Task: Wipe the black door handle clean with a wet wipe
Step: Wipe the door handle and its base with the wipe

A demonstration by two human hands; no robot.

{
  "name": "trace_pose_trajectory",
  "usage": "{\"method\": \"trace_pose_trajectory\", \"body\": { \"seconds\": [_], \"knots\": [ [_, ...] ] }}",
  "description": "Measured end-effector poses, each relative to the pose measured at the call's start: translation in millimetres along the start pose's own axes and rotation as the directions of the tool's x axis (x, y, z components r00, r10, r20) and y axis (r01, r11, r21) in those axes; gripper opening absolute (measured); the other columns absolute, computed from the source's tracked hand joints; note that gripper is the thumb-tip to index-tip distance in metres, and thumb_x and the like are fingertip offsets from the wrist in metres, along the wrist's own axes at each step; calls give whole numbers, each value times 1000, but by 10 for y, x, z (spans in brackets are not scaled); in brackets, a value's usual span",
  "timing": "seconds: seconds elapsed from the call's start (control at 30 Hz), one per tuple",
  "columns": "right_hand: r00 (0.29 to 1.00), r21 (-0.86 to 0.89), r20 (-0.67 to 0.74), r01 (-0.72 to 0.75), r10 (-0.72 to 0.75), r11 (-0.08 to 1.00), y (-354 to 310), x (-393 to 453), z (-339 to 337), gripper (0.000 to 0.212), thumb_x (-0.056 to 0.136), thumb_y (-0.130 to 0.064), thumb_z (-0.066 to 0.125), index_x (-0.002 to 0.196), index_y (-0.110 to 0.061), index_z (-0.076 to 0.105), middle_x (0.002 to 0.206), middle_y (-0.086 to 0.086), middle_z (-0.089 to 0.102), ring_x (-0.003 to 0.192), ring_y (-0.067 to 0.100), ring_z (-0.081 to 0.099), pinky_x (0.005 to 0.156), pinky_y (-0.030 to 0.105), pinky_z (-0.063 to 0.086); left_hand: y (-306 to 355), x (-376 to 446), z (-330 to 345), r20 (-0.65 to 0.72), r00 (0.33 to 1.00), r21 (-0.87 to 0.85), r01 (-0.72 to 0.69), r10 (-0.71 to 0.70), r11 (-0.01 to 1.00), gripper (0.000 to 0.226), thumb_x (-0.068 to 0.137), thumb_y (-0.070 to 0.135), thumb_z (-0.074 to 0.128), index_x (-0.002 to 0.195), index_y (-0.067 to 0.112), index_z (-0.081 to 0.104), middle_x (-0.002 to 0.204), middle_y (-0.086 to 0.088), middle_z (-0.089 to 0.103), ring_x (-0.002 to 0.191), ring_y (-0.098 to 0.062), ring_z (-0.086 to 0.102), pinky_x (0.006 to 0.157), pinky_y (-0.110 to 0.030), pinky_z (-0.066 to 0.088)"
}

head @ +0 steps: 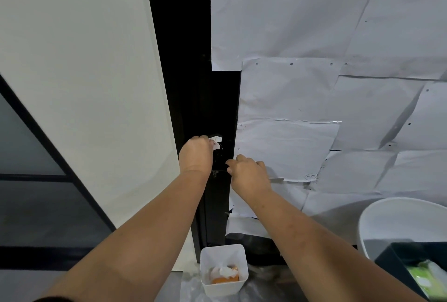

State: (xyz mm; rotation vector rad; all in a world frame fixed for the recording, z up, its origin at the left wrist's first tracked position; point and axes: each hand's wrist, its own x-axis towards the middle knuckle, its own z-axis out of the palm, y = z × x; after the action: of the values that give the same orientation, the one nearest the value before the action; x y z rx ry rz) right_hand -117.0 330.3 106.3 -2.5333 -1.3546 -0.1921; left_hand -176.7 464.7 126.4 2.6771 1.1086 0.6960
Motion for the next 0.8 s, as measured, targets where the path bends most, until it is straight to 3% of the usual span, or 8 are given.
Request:
{"method": "trace_pose_trajectory", "body": {
  "seconds": [0.13, 0.3, 0.37, 0.47, 0.63, 0.7, 0.8],
  "knots": [
    [1000, 3, 0, -3, 3, 1000, -9, -10, -16, 30, 96, -18, 41, 120, -22, 58, 106, 4, 60, 94, 25, 58, 80, 38, 38, 64, 31, -77, 18, 998, -29, 55, -54, 998, 31, 99, 28, 50, 86, 5, 65, 81, -11, 66, 72, -25, 64, 57, -30, 47],
    [1000, 1, 9, 12, -12, 1000, 5, -11, -22, 31, 96, -17, 41, 123, -22, 56, 107, 5, 60, 94, 26, 58, 80, 38, 38, 41, -90, 24, -74, 996, -146, 34, -45, 989, 20, 97, 23, 56, 98, 7, 68, 94, -8, 63, 74, -22, 62, 59, -27, 48],
    [1000, -5, -1, 13, -13, 1000, 12, -8, -16, 31, 96, -18, 41, 122, -22, 56, 106, 5, 60, 93, 26, 58, 80, 38, 38, -10, -112, 83, -85, 996, -205, -41, 24, 978, 15, 95, 11, 56, 103, 9, 68, 105, -6, 62, 84, -22, 62, 68, -30, 52],
    [1000, -5, -12, 10, -10, 1000, 9, -8, 1, 29, 96, -18, 40, 119, -22, 58, 104, 4, 60, 91, 25, 58, 79, 38, 37, -69, -88, 109, -71, 983, -194, -183, 172, 964, 28, 88, -5, 52, 105, 11, 67, 110, -5, 62, 97, -23, 58, 77, -35, 51],
    [1000, -8, -17, 8, -8, 1000, 0, -8, 1, 27, 96, -20, 40, 116, -22, 58, 102, 3, 59, 91, 25, 58, 78, 38, 37, -157, -56, 86, -20, 903, 12, -429, 429, 903, 40, 66, -6, 79, 103, 7, 70, 103, -7, 65, 84, -26, 63, 59, -36, 58],
    [1000, -9, -19, 6, -6, 1000, 1, -9, -3, 27, 96, -19, 40, 115, -21, 59, 101, 3, 59, 90, 25, 58, 77, 37, 36, -153, -37, 60, -2, 917, 13, -398, 399, 917, 34, 74, -5, 72, 105, 10, 69, 104, -8, 64, 84, -28, 63, 61, -38, 57],
    [1000, 2, -18, 5, -5, 1000, -3, -16, -7, 27, 96, -19, 40, 116, -21, 59, 102, 4, 60, 91, 26, 58, 78, 38, 37, -156, -62, 79, -9, 978, -25, -207, 206, 978, 18, 92, 4, 54, 105, 12, 63, 103, -9, 62, 85, -30, 62, 67, -39, 54]
  ]
}}
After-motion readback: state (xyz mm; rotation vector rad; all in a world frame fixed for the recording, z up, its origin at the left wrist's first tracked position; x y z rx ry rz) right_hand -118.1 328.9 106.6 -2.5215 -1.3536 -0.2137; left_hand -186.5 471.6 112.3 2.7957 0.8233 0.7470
